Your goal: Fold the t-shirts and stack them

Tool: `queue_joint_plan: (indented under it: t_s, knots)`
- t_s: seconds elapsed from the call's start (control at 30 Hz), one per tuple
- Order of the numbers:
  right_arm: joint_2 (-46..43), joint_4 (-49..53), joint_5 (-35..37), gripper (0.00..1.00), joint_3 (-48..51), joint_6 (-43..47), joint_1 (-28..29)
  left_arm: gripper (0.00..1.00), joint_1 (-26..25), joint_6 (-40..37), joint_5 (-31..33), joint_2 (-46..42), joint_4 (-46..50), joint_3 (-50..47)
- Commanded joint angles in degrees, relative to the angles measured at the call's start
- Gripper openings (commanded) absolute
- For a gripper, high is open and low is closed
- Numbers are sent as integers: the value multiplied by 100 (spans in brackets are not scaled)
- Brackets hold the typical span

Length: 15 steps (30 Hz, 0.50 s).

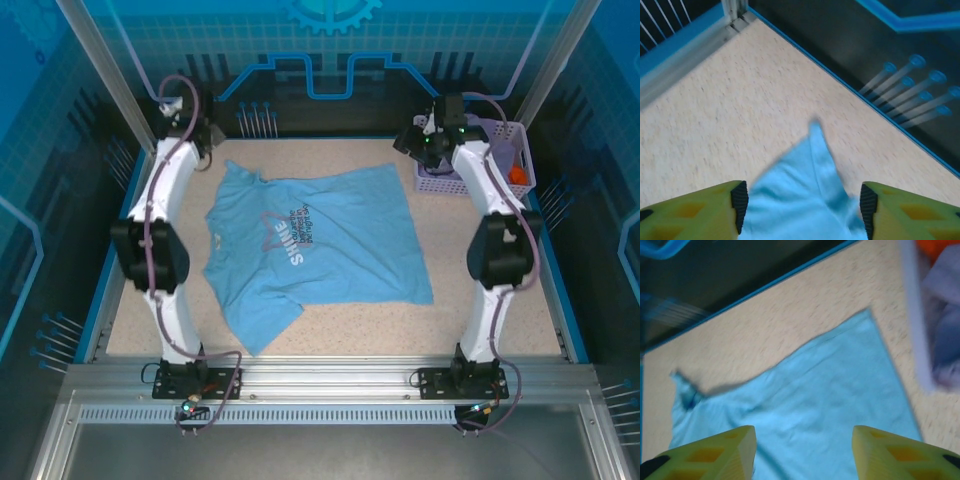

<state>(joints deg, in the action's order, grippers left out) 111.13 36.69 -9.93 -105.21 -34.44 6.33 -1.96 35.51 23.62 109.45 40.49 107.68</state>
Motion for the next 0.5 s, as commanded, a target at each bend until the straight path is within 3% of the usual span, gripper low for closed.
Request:
queue_joint_plan:
  t_s: [0.0,0.27,0.47]
  knots:
    - [-866,-329,-84,53,1269,378,521,60,-552,575,-422,-721,-562,-1814]
    - [-1419,-144,53,53,3535,171,1030,61,-973,373,-1002,-1178,-382,-3800]
    - [-1176,-201,316,52,4175,-366,814,62,-923,207,-915,-540,-165,-3639]
